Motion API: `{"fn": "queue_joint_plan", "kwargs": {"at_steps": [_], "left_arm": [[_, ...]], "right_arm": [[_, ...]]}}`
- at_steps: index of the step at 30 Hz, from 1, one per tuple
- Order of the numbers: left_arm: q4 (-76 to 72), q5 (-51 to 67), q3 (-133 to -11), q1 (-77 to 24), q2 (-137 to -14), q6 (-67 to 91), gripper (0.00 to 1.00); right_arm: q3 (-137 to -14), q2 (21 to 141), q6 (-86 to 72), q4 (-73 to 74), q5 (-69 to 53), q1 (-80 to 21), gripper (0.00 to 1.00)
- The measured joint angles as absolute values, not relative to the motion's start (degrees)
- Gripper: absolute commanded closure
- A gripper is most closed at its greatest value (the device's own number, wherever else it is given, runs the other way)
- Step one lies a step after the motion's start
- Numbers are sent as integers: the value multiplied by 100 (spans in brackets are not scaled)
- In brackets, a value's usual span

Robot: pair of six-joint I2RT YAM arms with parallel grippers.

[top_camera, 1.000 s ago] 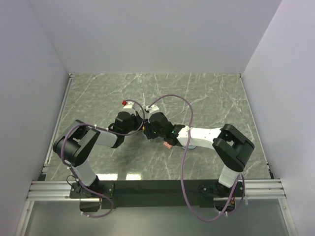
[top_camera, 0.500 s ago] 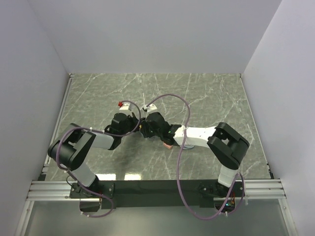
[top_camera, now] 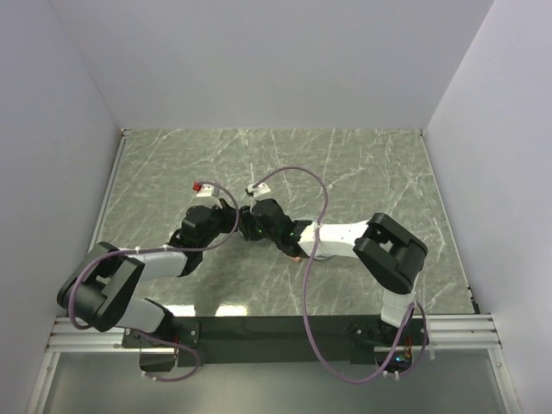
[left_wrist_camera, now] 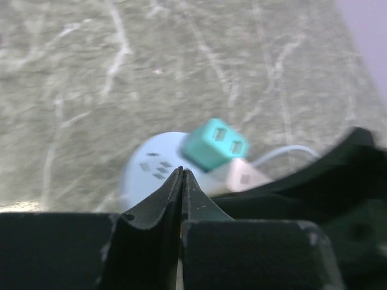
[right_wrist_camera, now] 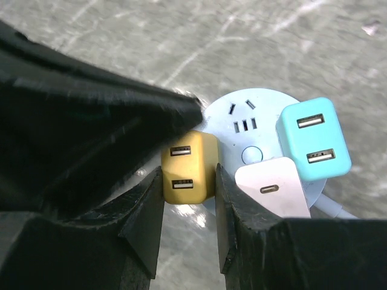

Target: Insert the plug

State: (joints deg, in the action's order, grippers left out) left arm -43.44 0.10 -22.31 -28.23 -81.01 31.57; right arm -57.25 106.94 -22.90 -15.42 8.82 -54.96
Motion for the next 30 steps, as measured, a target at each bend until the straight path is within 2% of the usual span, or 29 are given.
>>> {"fn": "queue_joint_plan", "kwargs": {"at_steps": [19, 30], "left_arm": [[-5046, 167, -2078, -2770, -8396, 3865, 93], [-6392, 198, -1588, -2762, -8746, 4021, 93]], "right_arm": [[-5752, 10755, -2285, -1647, 875, -5520, 100], [-5752, 10755, -2279, -1647, 875, -5520, 100]]}}
